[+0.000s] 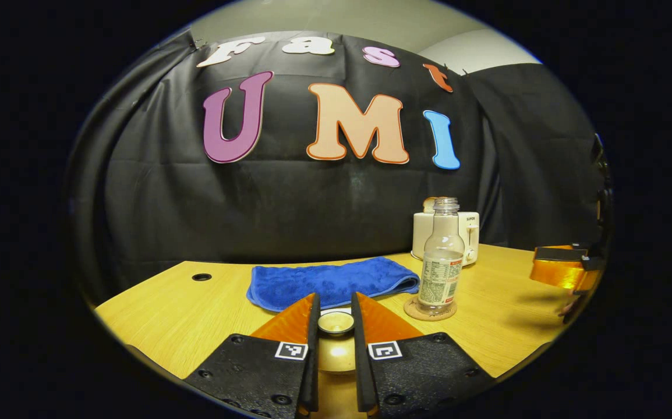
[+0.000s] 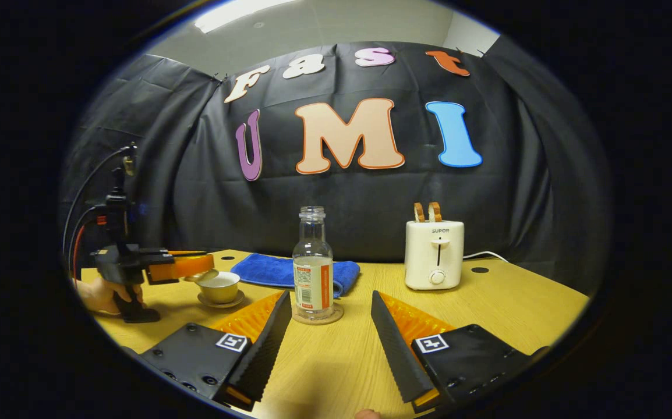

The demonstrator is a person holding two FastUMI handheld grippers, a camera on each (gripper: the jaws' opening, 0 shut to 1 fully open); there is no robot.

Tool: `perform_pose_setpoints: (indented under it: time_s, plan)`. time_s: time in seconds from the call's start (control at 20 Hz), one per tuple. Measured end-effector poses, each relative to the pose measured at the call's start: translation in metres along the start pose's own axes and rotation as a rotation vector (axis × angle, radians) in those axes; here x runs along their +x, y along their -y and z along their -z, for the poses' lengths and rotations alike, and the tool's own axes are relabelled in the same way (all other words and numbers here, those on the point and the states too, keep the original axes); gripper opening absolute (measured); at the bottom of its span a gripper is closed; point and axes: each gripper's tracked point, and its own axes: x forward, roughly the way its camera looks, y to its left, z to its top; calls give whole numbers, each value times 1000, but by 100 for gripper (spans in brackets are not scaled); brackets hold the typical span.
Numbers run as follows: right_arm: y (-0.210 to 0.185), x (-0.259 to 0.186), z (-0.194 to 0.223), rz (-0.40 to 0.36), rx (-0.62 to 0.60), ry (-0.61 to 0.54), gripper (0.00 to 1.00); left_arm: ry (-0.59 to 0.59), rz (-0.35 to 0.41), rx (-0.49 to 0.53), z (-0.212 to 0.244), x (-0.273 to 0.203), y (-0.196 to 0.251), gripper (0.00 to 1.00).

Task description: Open the teacup lid with one hand, grasp the water bottle and pour water into the teacup with the other hand; after pouring, place the water bottle on the coaster and then close the teacup lid.

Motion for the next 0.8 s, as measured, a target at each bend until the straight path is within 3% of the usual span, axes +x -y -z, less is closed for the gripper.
perform_pose_setpoints:
  time_s: [0.05, 0.1, 0.15, 0.2, 0.25, 0.3, 0.4, 0.5, 0.55, 0.6, 0.8]
  plan:
    - [0, -4, 1, 0, -1, -2, 84, -4, -7, 6, 1, 5, -1, 23]
    - [1, -7, 0, 3, 0, 0, 93, -21, -17, 16, 3, 9, -1, 23]
    - [2, -10, 0, 5, -1, -1, 83, -44, -28, 27, 7, 13, -2, 23]
    - [2, -12, -1, 4, -1, 0, 88, -69, -34, 41, 11, 15, -2, 23]
    - [1, -15, 1, 2, 0, -1, 83, -86, -34, 54, 14, 17, -1, 23]
    - [1, -15, 1, -1, 0, -2, 88, -96, -37, 64, 15, 19, 1, 23]
    - [1, -16, 1, -4, 0, -2, 84, -112, -46, 76, 15, 22, 0, 23]
    - [1, -17, 1, -4, 1, -2, 88, -123, -53, 86, 18, 22, -1, 23]
    - [0, -17, 2, -5, 1, -2, 84, -130, -58, 93, 19, 23, -1, 23]
    - [0, -17, 2, -8, 2, -2, 88, -145, -64, 99, 20, 24, -1, 23]
    - [-1, -18, 1, -13, 2, -3, 88, -162, -64, 112, 23, 24, -1, 23]
